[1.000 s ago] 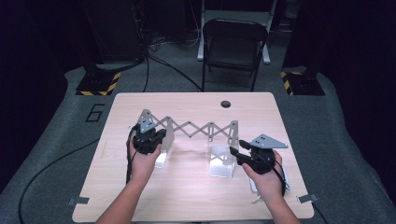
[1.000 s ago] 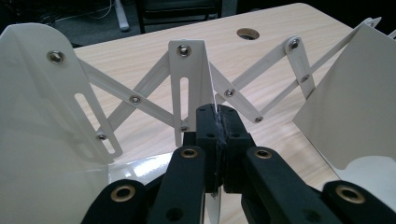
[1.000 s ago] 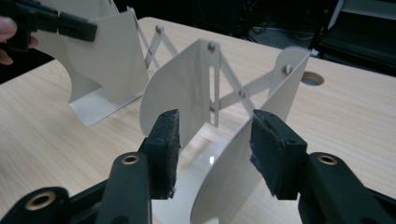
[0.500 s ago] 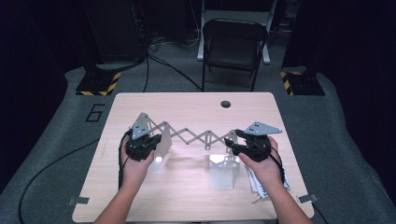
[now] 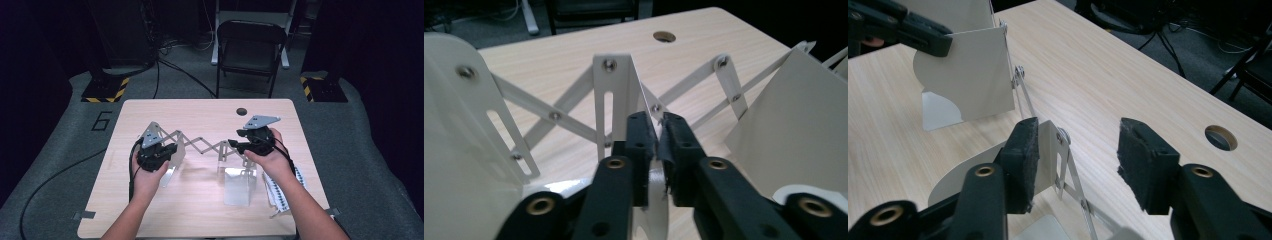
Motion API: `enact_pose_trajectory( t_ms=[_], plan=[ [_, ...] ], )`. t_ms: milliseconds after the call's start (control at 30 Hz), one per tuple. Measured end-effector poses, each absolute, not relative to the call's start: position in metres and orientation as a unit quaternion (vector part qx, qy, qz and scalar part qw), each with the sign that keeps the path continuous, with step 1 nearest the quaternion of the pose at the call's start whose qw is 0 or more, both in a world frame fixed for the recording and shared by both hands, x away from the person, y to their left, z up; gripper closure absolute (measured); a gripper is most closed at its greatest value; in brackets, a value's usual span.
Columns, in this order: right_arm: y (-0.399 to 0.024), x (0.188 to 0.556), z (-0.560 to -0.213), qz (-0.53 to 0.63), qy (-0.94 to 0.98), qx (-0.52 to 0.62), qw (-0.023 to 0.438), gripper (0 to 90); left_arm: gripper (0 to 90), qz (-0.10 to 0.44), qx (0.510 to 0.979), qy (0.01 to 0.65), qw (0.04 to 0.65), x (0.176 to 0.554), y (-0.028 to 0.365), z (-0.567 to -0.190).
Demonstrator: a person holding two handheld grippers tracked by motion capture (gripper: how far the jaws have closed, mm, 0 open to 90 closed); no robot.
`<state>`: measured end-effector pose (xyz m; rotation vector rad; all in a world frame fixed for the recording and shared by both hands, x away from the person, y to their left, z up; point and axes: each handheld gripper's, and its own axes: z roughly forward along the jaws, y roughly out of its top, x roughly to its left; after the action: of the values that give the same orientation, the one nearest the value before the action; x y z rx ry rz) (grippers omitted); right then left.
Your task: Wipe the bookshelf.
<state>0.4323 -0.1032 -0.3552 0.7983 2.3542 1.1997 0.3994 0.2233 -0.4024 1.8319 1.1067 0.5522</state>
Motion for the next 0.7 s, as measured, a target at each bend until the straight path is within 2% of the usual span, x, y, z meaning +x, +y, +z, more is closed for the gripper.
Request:
enact_pose_trajectory(
  t_ms=[100, 167, 300, 433, 567, 700],
  plan=[
    [-0.097, 0.44, -0.354, 0.416, 0.848, 0.266, 0.193, 47.3, 73.6, 0.227, 0.748, 0.438, 0.444, 0.404, 0.22, -0.398],
    [-0.093, 0.445, -0.352, 0.399, 0.86, 0.254, 0.192, 52.9, 67.6, 0.219, 0.752, 0.439, 0.44, 0.408, 0.218, -0.397],
    [-0.084, 0.451, -0.353, 0.364, 0.879, 0.254, 0.174, 64.6, 63.9, 0.212, 0.756, 0.442, 0.434, 0.413, 0.216, -0.395],
    [-0.08, 0.46, -0.352, 0.342, 0.899, 0.237, 0.141, 69.2, 63.6, 0.19, 0.764, 0.443, 0.429, 0.421, 0.214, -0.394],
    [-0.072, 0.469, -0.354, 0.313, 0.911, 0.233, 0.133, 71.4, 62.1, 0.17, 0.768, 0.451, 0.421, 0.427, 0.214, -0.396],
    [-0.07, 0.477, -0.356, 0.292, 0.92, 0.232, 0.119, 72.1, 70.3, 0.176, 0.775, 0.455, 0.402, 0.428, 0.212, -0.397]
  ],
)
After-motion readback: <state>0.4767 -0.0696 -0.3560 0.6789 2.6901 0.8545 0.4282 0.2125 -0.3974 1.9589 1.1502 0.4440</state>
